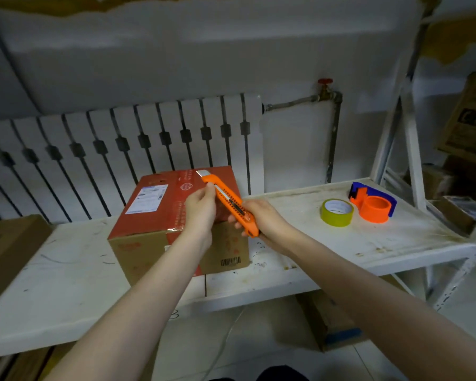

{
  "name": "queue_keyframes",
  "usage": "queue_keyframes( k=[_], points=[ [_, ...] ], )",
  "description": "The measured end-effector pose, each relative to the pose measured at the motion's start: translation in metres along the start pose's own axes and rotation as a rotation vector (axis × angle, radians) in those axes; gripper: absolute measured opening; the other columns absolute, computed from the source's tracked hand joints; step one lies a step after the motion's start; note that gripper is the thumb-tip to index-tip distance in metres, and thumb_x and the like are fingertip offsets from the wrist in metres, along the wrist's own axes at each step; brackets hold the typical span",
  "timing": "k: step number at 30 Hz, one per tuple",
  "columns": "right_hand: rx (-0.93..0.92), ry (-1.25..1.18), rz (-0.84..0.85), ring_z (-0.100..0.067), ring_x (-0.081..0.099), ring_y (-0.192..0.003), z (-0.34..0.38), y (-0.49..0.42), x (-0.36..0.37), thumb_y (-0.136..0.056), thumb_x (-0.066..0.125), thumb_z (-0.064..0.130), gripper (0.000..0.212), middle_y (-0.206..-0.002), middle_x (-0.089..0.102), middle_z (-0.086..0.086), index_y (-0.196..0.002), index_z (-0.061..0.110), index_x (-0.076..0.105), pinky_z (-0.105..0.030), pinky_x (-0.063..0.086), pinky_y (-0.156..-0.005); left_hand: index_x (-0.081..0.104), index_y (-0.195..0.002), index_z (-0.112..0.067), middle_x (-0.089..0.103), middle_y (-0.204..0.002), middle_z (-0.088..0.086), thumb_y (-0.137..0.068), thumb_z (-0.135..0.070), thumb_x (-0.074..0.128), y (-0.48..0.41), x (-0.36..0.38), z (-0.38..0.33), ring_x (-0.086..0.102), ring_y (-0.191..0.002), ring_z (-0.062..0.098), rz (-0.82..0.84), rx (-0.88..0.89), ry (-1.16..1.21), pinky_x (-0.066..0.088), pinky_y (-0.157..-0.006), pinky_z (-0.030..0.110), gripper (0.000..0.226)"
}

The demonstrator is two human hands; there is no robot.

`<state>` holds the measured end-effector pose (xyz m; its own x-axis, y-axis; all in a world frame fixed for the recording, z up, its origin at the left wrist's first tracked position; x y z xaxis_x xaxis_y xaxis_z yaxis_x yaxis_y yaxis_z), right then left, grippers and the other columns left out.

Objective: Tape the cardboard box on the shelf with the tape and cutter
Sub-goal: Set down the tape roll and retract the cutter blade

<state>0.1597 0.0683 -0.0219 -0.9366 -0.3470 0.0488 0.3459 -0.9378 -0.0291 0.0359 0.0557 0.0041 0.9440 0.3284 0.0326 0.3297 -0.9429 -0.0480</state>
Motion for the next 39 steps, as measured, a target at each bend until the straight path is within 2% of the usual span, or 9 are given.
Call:
queue_keyframes(
  k=[2, 4, 7, 10, 12, 22, 29, 34, 39],
  points=[
    [0.017, -0.025, 0.026, -0.009, 0.060, -0.051, -0.001, 0.011, 0.001, -0.101, 0.029, 0.019, 0.032, -0.071, 0.065, -0.008, -0.100, 0.007, 0.059, -0.020, 0.049, -0.046, 0.059, -0.069, -0.016, 0.059, -0.069, 0.004, -0.095, -0.028, 0.046, 0.003, -0.001, -0.001, 0.056, -0.070, 0.021, 0.009, -0.009, 0.029, 0.047, -0.073, 0.033, 0.032],
    [0.015, -0.006, 0.054, -0.010, 0.058, -0.047, -0.002, 0.019, 0.002, -0.102, 0.032, 0.029, 0.034, -0.066, 0.063, -0.007, -0.096, 0.008, 0.059, -0.020, 0.049, -0.044, 0.062, -0.069, -0.016, 0.062, -0.068, 0.004, -0.094, -0.026, 0.049, 0.006, -0.001, -0.001, 0.058, -0.067, 0.020, 0.060, -0.020, 0.012, 0.048, -0.072, 0.034, 0.030],
    [-0.006, 0.108, 0.005, -0.009, 0.056, -0.044, -0.002, 0.027, 0.003, -0.097, 0.042, 0.042, 0.038, -0.063, 0.060, -0.005, -0.088, 0.009, 0.059, -0.019, 0.048, -0.044, 0.066, -0.071, -0.017, 0.066, -0.072, 0.004, -0.093, -0.026, 0.051, 0.010, -0.002, -0.003, 0.060, -0.074, 0.021, 0.099, -0.012, -0.014, 0.048, -0.077, 0.036, 0.028],
    [0.021, 0.091, -0.044, -0.011, 0.059, -0.046, -0.005, 0.031, 0.005, -0.094, 0.047, 0.045, 0.040, -0.063, 0.062, -0.006, -0.084, 0.009, 0.061, -0.021, 0.051, -0.048, 0.067, -0.075, -0.016, 0.067, -0.078, 0.005, -0.093, -0.026, 0.051, 0.012, -0.003, -0.006, 0.061, -0.078, 0.019, 0.110, 0.011, -0.033, 0.049, -0.078, 0.034, 0.027],
    [0.022, 0.081, -0.057, -0.012, 0.059, -0.047, -0.008, 0.034, 0.004, -0.094, 0.048, 0.044, 0.040, -0.063, 0.062, -0.006, -0.083, 0.009, 0.062, -0.021, 0.052, -0.050, 0.068, -0.075, -0.015, 0.067, -0.078, 0.006, -0.093, -0.025, 0.050, 0.013, -0.004, -0.007, 0.059, -0.074, 0.017, 0.119, 0.029, -0.034, 0.050, -0.075, 0.031, 0.027],
    [-0.055, 0.049, -0.023, -0.005, 0.054, -0.047, -0.008, 0.043, 0.006, -0.097, 0.041, 0.037, 0.033, -0.066, 0.056, -0.001, -0.086, 0.010, 0.057, -0.016, 0.048, -0.050, 0.066, -0.073, -0.016, 0.065, -0.074, 0.004, -0.094, -0.021, 0.050, 0.019, 0.002, -0.009, 0.059, -0.073, 0.016, 0.129, -0.006, 0.026, 0.049, -0.075, 0.030, 0.026],
    [-0.059, 0.080, 0.004, -0.005, 0.056, -0.051, -0.008, 0.043, 0.004, -0.099, 0.040, 0.034, 0.029, -0.070, 0.057, -0.001, -0.091, 0.011, 0.056, -0.016, 0.050, -0.054, 0.065, -0.077, -0.013, 0.063, -0.075, 0.005, -0.094, -0.022, 0.051, 0.018, 0.005, -0.009, 0.057, -0.078, 0.020, 0.122, -0.076, 0.071, 0.051, -0.081, 0.033, 0.024],
    [-0.039, 0.050, 0.043, -0.005, 0.057, -0.052, -0.012, 0.042, 0.005, -0.099, 0.039, 0.031, 0.027, -0.071, 0.057, -0.002, -0.093, 0.010, 0.055, -0.017, 0.049, -0.055, 0.063, -0.077, -0.010, 0.062, -0.073, 0.006, -0.093, -0.014, 0.053, 0.019, 0.007, -0.010, 0.059, -0.070, 0.016, 0.148, -0.117, 0.088, 0.049, -0.066, 0.026, 0.019],
    [-0.018, 0.025, 0.092, -0.006, 0.058, -0.056, -0.012, 0.044, 0.004, -0.100, 0.037, 0.030, 0.031, -0.073, 0.057, -0.003, -0.105, 0.004, 0.052, -0.018, 0.049, -0.056, 0.063, -0.075, -0.009, 0.063, -0.073, 0.007, -0.089, -0.005, 0.057, 0.021, 0.005, -0.012, 0.060, -0.070, 0.017, 0.152, -0.120, 0.100, 0.051, -0.069, 0.026, 0.015]
  ],
)
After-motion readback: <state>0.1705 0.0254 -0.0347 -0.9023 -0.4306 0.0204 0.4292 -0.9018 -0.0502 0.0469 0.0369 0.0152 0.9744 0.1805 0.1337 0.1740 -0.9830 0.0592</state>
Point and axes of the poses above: each hand's wrist, its own y-axis away from the middle knuckle, its own x-axis out of the palm, z = x × y, the point moved 2 cm from there along -y, towards the middle knuckle
